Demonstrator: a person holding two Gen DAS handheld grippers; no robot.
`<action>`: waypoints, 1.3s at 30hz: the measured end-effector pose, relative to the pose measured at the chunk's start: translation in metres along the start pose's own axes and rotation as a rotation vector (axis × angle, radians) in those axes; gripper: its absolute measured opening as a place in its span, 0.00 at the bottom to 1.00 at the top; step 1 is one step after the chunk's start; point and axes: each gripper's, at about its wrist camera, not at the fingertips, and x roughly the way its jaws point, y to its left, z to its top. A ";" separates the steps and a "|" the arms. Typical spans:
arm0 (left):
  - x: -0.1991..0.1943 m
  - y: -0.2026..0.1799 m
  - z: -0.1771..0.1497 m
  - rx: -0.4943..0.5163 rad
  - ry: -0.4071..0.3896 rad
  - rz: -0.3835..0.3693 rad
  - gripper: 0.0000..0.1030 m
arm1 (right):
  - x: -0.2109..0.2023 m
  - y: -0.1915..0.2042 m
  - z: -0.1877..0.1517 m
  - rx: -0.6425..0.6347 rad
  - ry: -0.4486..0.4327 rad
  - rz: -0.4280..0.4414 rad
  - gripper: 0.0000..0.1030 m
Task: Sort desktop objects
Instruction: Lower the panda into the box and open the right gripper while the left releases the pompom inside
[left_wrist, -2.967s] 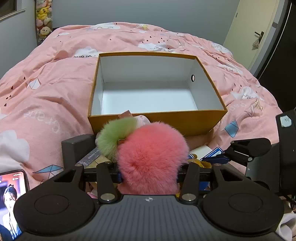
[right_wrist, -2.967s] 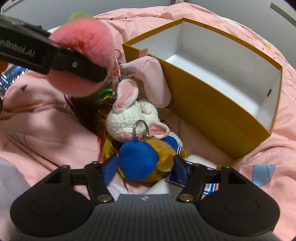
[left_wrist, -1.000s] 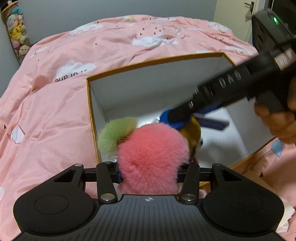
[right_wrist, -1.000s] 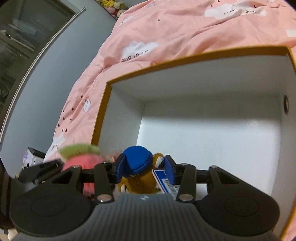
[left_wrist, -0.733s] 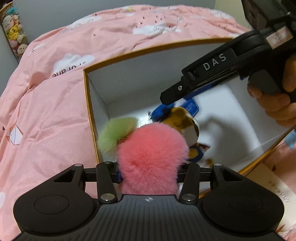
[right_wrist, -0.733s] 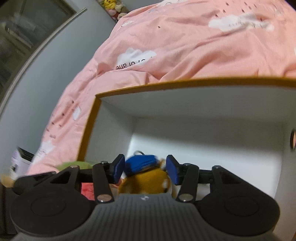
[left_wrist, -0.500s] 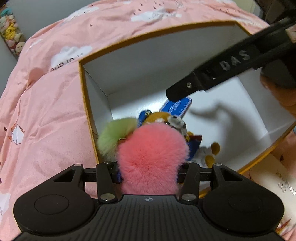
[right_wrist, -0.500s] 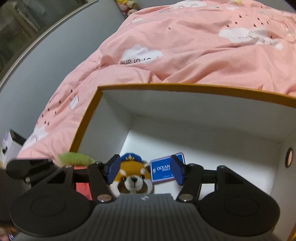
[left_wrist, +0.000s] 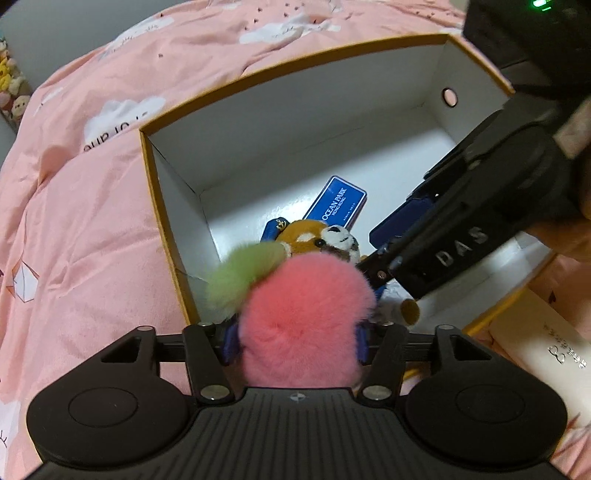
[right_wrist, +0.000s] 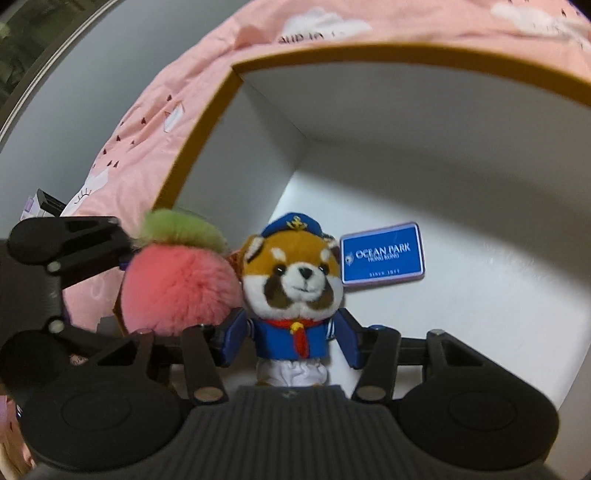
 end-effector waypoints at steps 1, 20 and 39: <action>-0.003 0.000 -0.002 0.006 -0.009 0.001 0.65 | -0.001 -0.001 -0.001 0.000 0.001 -0.005 0.54; -0.043 0.036 -0.016 -0.204 -0.127 0.027 0.44 | 0.007 -0.003 -0.006 0.109 0.114 -0.010 0.29; -0.039 0.039 -0.027 -0.248 -0.144 0.002 0.38 | 0.008 0.008 -0.022 0.322 0.079 -0.012 0.31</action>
